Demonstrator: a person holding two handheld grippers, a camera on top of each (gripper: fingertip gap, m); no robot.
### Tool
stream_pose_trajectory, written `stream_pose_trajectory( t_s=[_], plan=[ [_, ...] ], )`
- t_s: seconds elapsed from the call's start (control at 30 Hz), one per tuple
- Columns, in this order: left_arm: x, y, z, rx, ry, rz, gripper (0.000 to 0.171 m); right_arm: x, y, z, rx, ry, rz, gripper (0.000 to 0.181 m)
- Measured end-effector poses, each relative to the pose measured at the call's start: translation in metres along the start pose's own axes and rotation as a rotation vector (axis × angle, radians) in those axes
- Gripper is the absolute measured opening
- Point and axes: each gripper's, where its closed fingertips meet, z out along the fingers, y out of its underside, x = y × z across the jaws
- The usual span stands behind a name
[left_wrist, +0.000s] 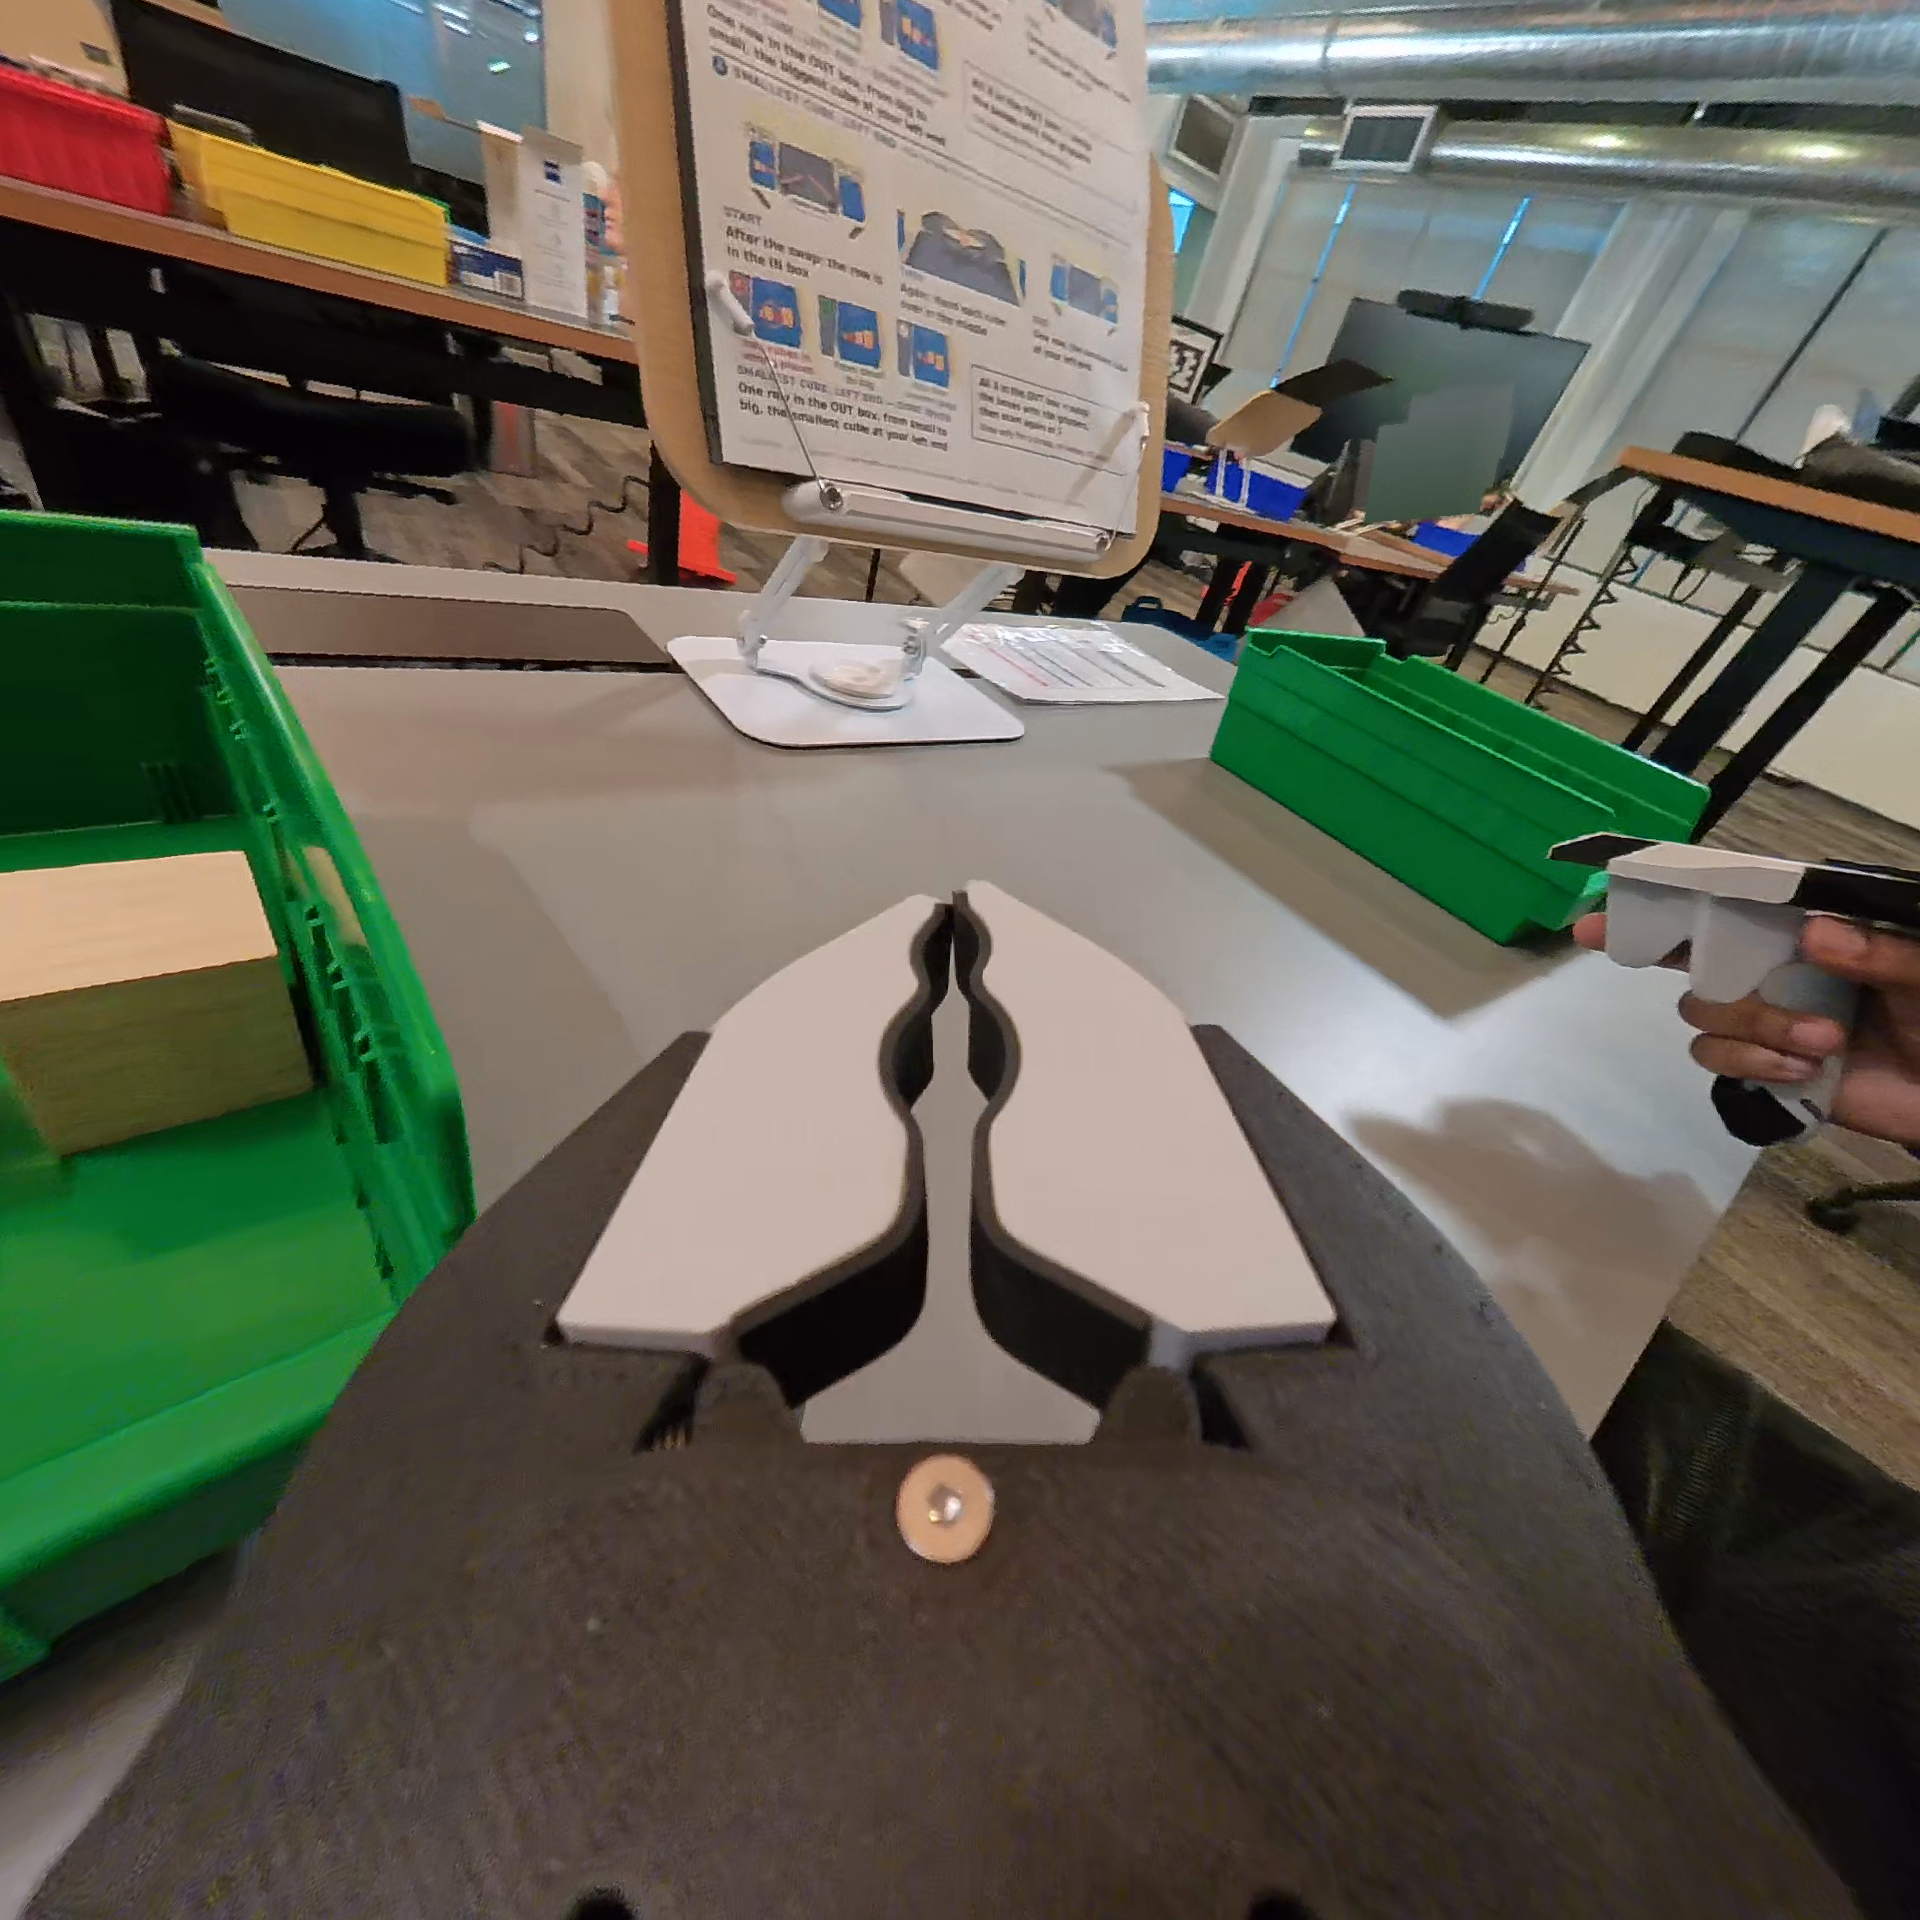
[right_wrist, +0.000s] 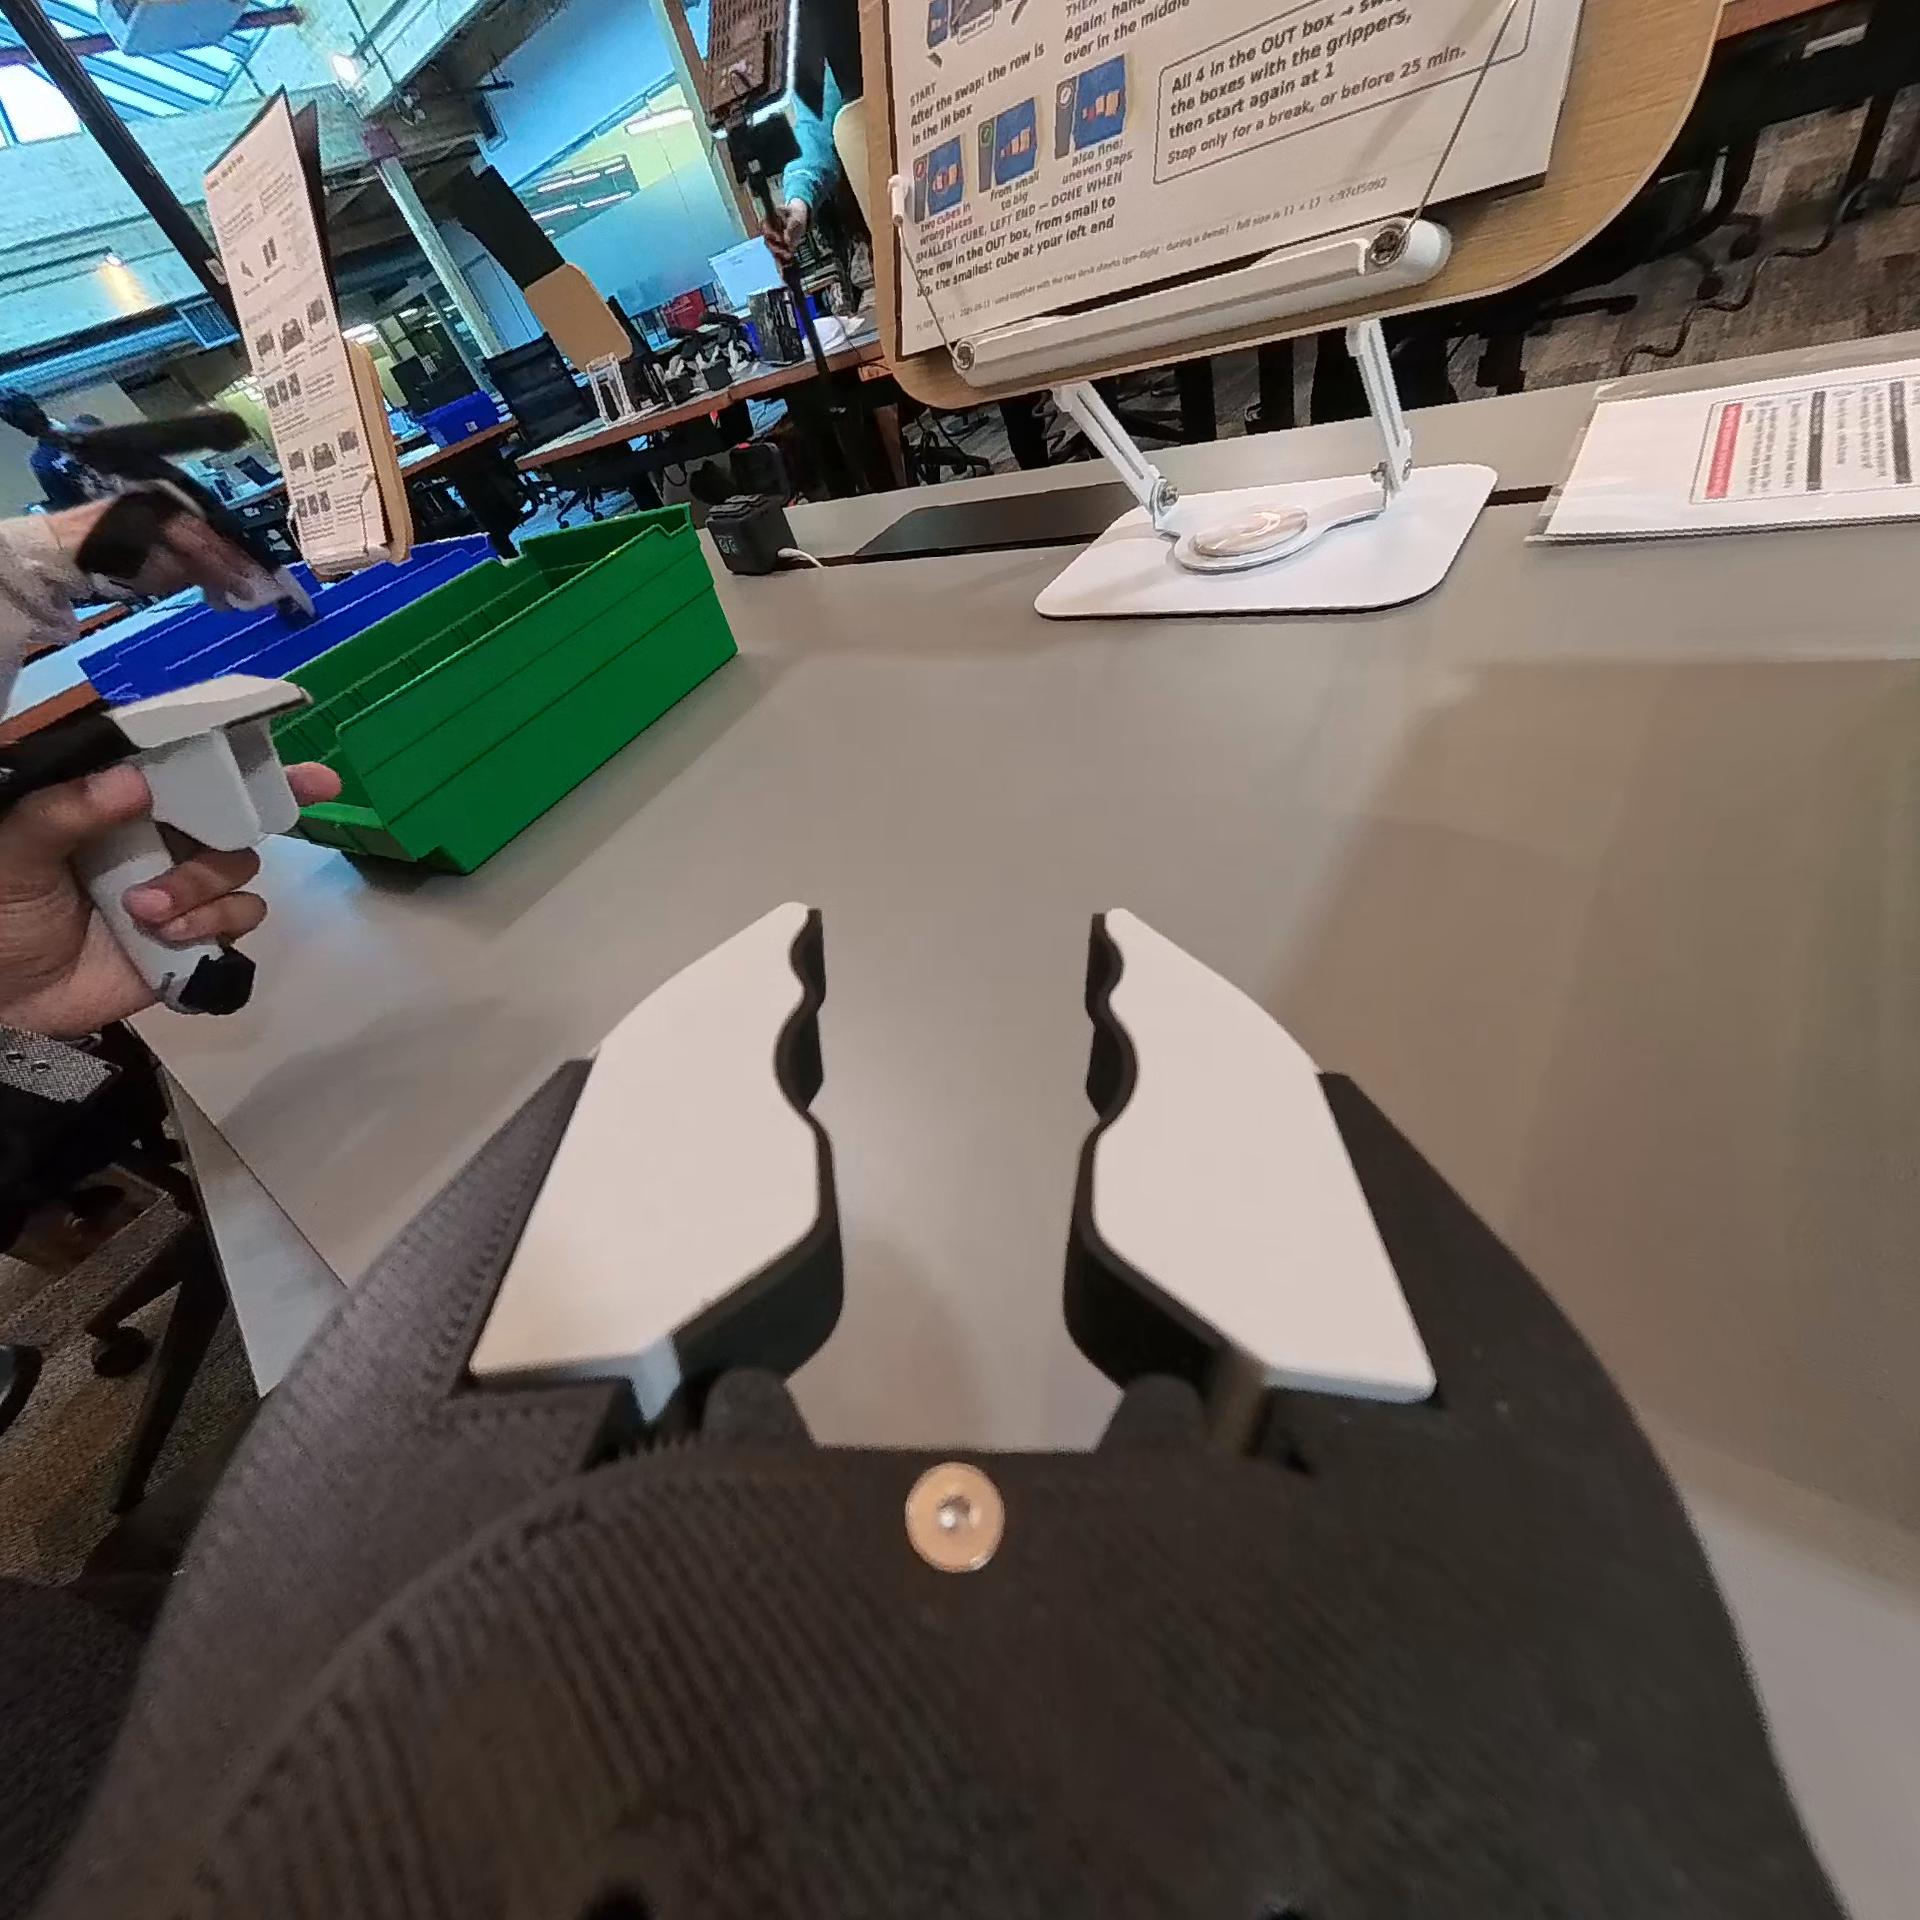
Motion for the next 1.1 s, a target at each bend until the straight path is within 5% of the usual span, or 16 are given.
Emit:
stream_pose_trajectory(
  t_s=[0.07, 0.23, 0.33, 0.43, 0.57, 0.67, 0.9, 1.1],
  plan=[
    [-0.002, -0.004, -0.003, 0.014, -0.011, 0.015, 0.002, 0.001, 0.0, 0.0, 0.001, 0.002, 0.002, 0.049],
    [-0.006, -0.035, -0.021, 0.049, -0.079, 0.135, 0.042, 0.007, -0.002, -0.002, 0.016, 0.021, 0.015, 0.047],
    [-0.027, -0.051, -0.03, -0.069, -0.145, 0.338, 0.05, 0.011, -0.002, -0.001, 0.022, 0.025, 0.047, 0.045],
    [-0.068, -0.056, -0.022, -0.305, -0.16, 0.574, 0.06, 0.01, -0.002, 0.0, 0.024, 0.005, 0.098, 0.047],
    [-0.143, -0.033, -0.003, -0.78, -0.128, 0.8, 0.109, 0.008, -0.004, -0.001, 0.04, 0.013, 0.09, 0.048],
    [-0.177, -0.011, 0.009, -1.057, -0.043, 0.853, 0.108, 0.008, -0.004, -0.001, 0.034, 0.039, 0.046, 0.048],
    [-0.211, 0.047, 0.026, -1.403, 0.123, 0.851, 0.099, 0.012, 0.001, -0.001, 0.016, 0.081, 0.012, 0.047],
    [-0.22, 0.049, 0.03, -1.378, 0.163, 0.942, 0.063, 0.023, 0.003, -0.006, 0.023, 0.119, 0.045, 0.047]
  ],
)
